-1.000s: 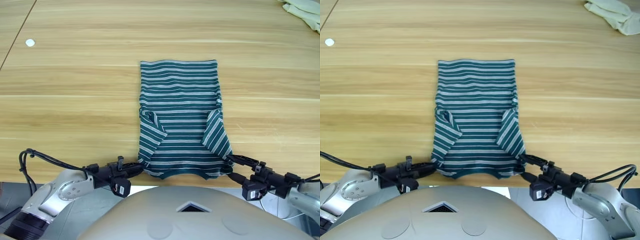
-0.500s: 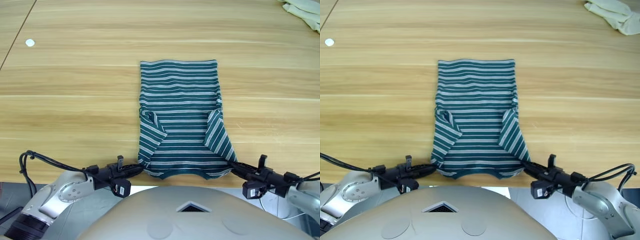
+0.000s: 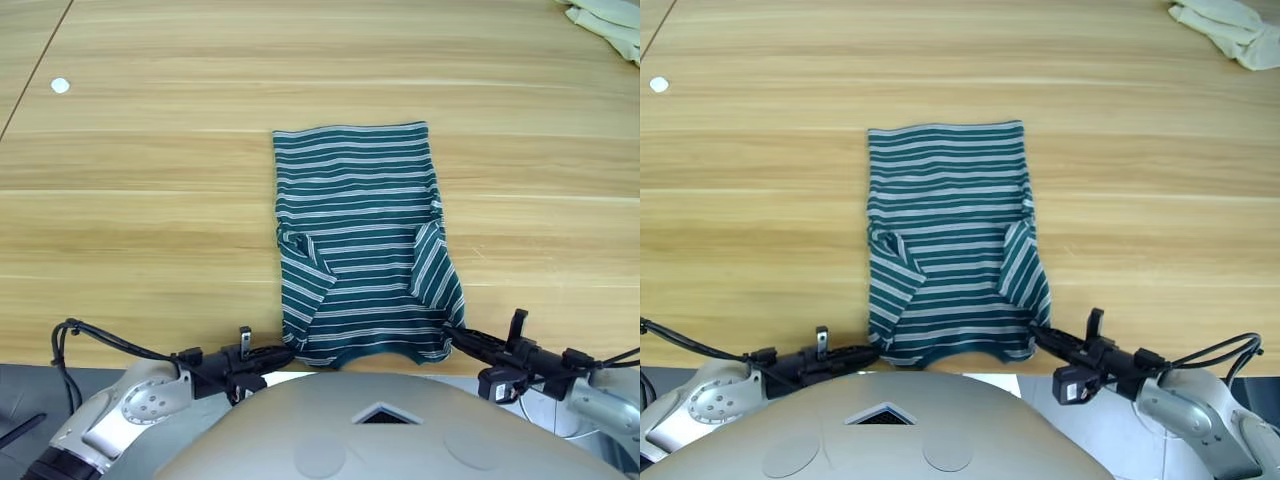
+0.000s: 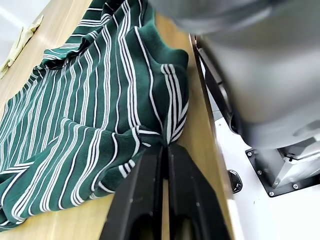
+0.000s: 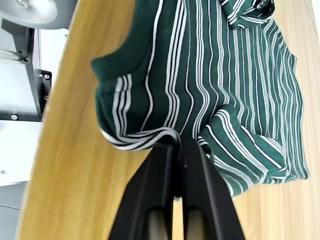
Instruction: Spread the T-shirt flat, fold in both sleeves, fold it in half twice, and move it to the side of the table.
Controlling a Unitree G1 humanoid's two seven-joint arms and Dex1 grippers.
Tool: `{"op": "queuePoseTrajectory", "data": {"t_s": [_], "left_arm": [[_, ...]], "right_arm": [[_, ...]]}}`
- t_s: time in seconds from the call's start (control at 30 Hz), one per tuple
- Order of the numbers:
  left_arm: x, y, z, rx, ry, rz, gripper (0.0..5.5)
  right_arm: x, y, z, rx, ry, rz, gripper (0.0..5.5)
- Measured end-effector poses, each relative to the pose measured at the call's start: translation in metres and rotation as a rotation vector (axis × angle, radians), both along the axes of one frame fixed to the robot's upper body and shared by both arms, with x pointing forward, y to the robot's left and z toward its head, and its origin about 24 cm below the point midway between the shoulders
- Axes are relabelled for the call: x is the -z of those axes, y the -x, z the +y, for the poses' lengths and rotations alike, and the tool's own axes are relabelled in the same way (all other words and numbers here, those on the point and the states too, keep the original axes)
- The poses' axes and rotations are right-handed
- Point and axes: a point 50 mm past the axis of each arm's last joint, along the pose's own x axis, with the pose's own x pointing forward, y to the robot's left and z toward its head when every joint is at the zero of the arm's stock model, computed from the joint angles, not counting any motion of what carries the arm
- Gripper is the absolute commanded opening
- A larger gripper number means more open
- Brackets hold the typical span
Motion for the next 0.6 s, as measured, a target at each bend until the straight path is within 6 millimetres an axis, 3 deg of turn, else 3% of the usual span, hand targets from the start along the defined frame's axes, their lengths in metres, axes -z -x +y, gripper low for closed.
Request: {"op": "queuePoseTrajectory", "data": {"t_s": [0.17,0.27,0.43,0.6], "left_arm": [[-0.019,-0.013,0.0,-0.127,0.114,-0.058,0.0],[-0.028,-0.045,0.004,-0.237,0.156,-0.197,0.0],[-0.03,-0.07,0.0,-0.319,0.215,-0.285,0.0],[-0.03,-0.098,-0.001,-0.365,0.231,-0.34,0.0]], "right_arm": [[-0.011,-0.002,-0.005,0.07,-0.047,-0.021,0.01],[-0.019,-0.017,-0.006,0.12,-0.12,-0.094,0.01],[-0.032,-0.048,0.0,0.154,-0.254,-0.205,0.01],[-0.031,-0.083,0.012,0.172,-0.321,-0.286,0.01]]}}
